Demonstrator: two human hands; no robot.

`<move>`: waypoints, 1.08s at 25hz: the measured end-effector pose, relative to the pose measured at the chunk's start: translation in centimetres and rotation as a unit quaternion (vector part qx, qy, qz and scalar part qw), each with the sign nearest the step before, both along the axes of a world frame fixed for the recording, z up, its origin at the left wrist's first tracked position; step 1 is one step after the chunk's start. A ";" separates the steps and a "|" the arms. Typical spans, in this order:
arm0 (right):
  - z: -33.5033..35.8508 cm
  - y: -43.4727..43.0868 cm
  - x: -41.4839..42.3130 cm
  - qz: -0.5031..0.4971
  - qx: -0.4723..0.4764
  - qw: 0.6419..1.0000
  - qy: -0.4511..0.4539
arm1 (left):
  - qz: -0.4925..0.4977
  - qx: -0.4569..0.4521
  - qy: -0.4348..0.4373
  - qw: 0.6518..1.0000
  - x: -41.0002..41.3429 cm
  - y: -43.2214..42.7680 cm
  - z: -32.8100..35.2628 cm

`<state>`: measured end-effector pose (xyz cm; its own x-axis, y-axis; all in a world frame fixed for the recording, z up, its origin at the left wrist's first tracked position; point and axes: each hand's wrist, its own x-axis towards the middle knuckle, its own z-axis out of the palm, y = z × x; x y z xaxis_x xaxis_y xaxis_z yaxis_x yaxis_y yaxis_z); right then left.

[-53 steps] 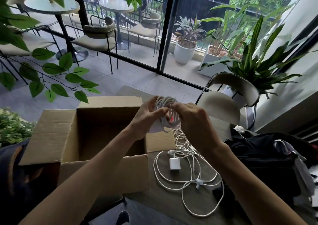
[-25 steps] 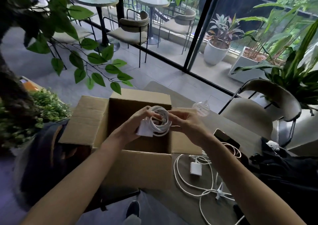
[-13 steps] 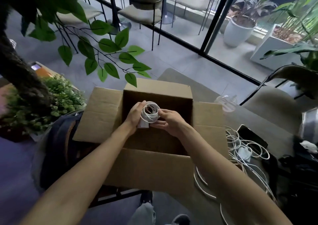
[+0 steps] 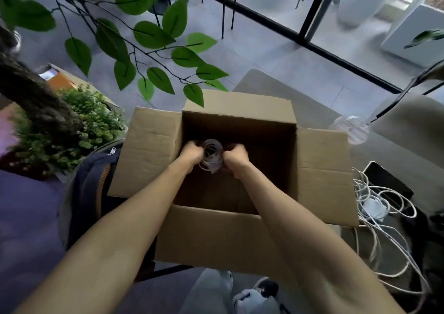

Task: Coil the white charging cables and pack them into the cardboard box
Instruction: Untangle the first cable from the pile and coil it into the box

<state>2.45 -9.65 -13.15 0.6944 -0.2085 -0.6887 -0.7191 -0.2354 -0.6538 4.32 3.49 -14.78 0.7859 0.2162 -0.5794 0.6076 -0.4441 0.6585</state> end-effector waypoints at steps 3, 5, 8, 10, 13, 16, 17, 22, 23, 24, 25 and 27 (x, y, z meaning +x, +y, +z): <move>-0.3 0.4 0.0 0.033 -0.090 0.995 0.029 | -0.012 0.000 0.027 1.000 -0.5 0.1 0.1; -0.5 0.8 -0.2 0.016 -0.060 0.997 0.056 | 0.003 -0.001 0.028 1.000 -1.2 0.0 0.2; -0.7 1.7 -0.4 -0.066 0.046 0.993 0.082 | 0.040 -0.002 0.063 0.997 -2.1 0.1 0.0; -1.3 2.2 -0.4 -0.075 0.035 0.994 0.071 | 0.087 -0.050 0.078 0.992 -2.6 0.0 0.0; -1.7 2.1 0.2 -0.072 -0.008 0.997 0.029 | 0.133 -0.098 0.016 0.986 -2.5 -0.1 0.0; -1.5 1.6 1.5 -0.033 -0.056 0.998 0.016 | 0.135 -0.084 -0.050 0.986 -2.6 -0.7 0.0; -1.5 1.6 1.9 -0.023 -0.063 0.997 0.026 | 0.137 -0.070 -0.061 0.986 -2.6 -0.9 0.2; -1.6 1.9 2.3 -0.012 -0.017 0.997 0.072 | 0.053 0.085 0.040 0.994 -2.9 -0.6 0.8; -1.5 1.9 2.1 -0.008 -0.012 0.997 0.072 | 0.057 0.050 0.090 0.993 -2.8 -0.4 0.9; -1.4 2.0 1.9 0.000 -0.010 0.998 0.069 | 0.073 -0.018 0.132 0.988 -2.9 -0.3 1.3; -1.3 1.9 1.6 0.009 -0.007 0.998 0.061 | 0.088 -0.078 0.161 0.980 -3.3 -0.3 1.8; -0.8 1.7 1.1 0.018 -0.002 0.999 0.035 | 0.082 -0.102 0.168 0.977 -4.0 -0.3 2.6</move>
